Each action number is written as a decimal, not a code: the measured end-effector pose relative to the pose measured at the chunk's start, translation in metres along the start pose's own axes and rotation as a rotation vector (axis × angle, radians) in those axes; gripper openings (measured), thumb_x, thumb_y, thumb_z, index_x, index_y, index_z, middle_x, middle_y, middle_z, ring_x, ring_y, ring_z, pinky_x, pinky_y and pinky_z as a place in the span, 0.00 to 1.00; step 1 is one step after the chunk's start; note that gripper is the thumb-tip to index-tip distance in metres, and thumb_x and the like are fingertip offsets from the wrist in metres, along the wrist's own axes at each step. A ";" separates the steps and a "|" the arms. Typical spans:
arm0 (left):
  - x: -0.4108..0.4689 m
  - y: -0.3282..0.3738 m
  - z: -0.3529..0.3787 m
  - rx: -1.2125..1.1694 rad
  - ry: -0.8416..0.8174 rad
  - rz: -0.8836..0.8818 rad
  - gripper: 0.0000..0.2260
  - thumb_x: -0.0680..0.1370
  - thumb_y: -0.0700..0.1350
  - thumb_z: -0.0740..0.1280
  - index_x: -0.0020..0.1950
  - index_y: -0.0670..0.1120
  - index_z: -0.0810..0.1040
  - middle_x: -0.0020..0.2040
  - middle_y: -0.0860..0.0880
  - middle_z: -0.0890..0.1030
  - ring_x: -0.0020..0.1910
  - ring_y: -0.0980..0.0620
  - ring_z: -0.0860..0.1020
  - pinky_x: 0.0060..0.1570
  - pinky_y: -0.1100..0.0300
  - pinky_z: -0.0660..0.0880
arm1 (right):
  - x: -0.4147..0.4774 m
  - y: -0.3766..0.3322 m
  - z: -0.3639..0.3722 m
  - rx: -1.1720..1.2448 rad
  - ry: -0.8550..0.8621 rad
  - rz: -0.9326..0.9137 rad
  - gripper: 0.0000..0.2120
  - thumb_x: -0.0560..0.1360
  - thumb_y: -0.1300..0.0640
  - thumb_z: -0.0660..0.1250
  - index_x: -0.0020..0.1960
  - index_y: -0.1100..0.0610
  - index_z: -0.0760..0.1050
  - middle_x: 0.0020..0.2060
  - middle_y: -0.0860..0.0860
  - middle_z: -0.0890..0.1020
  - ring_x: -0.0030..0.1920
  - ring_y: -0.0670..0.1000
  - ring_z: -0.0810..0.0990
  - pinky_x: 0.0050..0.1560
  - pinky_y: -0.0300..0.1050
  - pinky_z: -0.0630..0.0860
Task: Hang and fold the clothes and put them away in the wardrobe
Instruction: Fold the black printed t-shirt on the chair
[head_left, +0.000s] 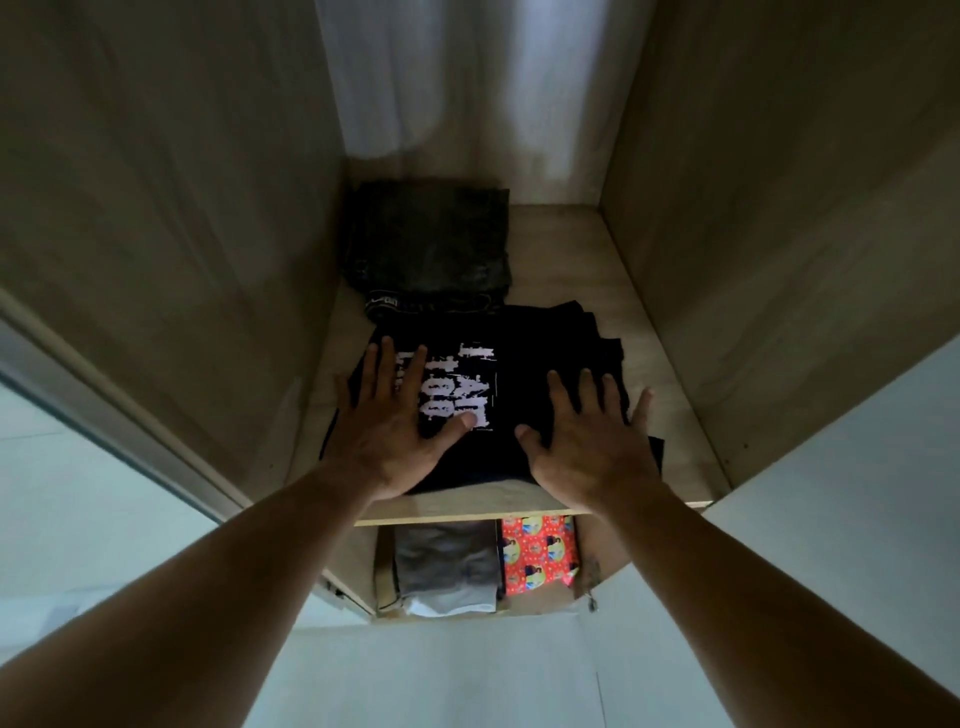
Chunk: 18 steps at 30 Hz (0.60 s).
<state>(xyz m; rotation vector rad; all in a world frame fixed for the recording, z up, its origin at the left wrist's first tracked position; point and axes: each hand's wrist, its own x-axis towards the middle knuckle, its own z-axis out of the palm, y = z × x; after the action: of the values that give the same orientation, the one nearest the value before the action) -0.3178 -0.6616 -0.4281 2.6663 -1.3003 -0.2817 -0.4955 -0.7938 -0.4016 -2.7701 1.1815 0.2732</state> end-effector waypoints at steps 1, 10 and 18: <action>0.000 -0.001 -0.002 0.011 -0.020 -0.015 0.44 0.72 0.78 0.40 0.80 0.57 0.34 0.80 0.47 0.33 0.78 0.50 0.30 0.76 0.42 0.34 | 0.000 -0.004 -0.002 -0.034 0.043 0.015 0.36 0.81 0.34 0.45 0.81 0.55 0.49 0.81 0.59 0.52 0.81 0.61 0.43 0.76 0.71 0.38; -0.001 0.004 -0.001 0.041 -0.036 -0.129 0.40 0.75 0.74 0.38 0.81 0.54 0.35 0.81 0.46 0.35 0.79 0.49 0.32 0.76 0.41 0.34 | 0.030 0.011 0.010 0.098 0.005 -0.103 0.32 0.84 0.40 0.42 0.82 0.51 0.38 0.82 0.53 0.41 0.81 0.54 0.37 0.80 0.60 0.41; 0.003 0.017 -0.017 0.113 -0.151 -0.229 0.39 0.79 0.71 0.40 0.81 0.48 0.34 0.81 0.41 0.36 0.80 0.43 0.37 0.78 0.43 0.40 | 0.038 0.014 -0.007 -0.079 -0.024 -0.034 0.33 0.84 0.38 0.41 0.81 0.50 0.33 0.82 0.55 0.40 0.81 0.58 0.36 0.78 0.65 0.39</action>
<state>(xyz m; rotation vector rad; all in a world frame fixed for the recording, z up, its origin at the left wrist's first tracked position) -0.3249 -0.6735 -0.4080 2.9447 -1.0769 -0.4601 -0.4793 -0.8316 -0.4028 -2.8427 1.1409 0.3567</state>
